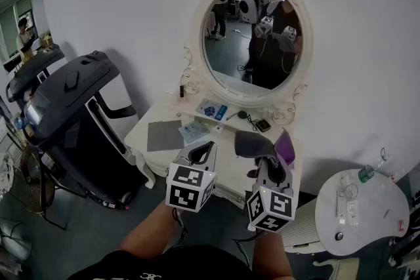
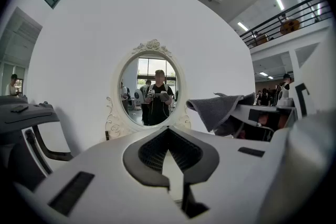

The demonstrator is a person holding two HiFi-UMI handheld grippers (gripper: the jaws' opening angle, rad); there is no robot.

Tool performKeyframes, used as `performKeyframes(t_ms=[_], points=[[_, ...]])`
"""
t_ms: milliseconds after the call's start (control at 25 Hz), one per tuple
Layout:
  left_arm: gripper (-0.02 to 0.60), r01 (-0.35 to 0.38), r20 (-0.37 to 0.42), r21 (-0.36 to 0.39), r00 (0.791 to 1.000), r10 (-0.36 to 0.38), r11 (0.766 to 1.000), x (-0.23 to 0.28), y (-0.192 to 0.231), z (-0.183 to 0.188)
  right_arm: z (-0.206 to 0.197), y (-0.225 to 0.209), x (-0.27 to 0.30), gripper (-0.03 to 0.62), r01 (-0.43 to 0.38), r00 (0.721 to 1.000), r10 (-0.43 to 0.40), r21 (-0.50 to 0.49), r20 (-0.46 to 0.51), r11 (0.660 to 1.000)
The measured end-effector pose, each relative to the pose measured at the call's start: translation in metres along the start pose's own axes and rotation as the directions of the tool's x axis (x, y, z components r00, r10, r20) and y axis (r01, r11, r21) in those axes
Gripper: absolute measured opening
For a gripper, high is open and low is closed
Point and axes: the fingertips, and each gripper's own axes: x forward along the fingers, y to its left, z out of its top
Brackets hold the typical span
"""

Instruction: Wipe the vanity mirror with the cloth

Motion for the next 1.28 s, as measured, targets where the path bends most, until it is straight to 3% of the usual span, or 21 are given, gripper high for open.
performKeyframes(t_ms=[200,440,880,1080,1280], points=[[0.0,0.0,-0.012,-0.008,1.0,0.0,1.0,-0.003,0.006,-0.005,-0.005,0.013,0.002,0.043,-0.015,1.0,0.015,-0.027,-0.023,1.0],[0.0,0.001,-0.017,-0.018,1.0,-0.002,1.0,-0.012,0.019,-0.013,-0.01,0.029,0.002,0.043,-0.021,1.0,0.022,0.007,-0.018,1.0],[0.0,0.002,-0.022,-0.031,1.0,-0.003,1.0,-0.03,0.069,-0.025,-0.019,0.083,0.016,0.044,-0.042,0.999,0.041,-0.016,-0.027,0.999],[0.0,0.027,-0.029,-0.036,0.999,-0.028,0.999,-0.035,0.09,-0.033,-0.023,0.098,0.016,0.043,-0.014,1.0,0.012,-0.07,-0.027,0.997],[0.0,0.048,-0.05,-0.046,0.998,-0.05,0.998,-0.027,0.098,-0.037,-0.025,0.087,0.023,0.043,0.034,0.998,-0.038,-0.103,-0.042,0.994]])
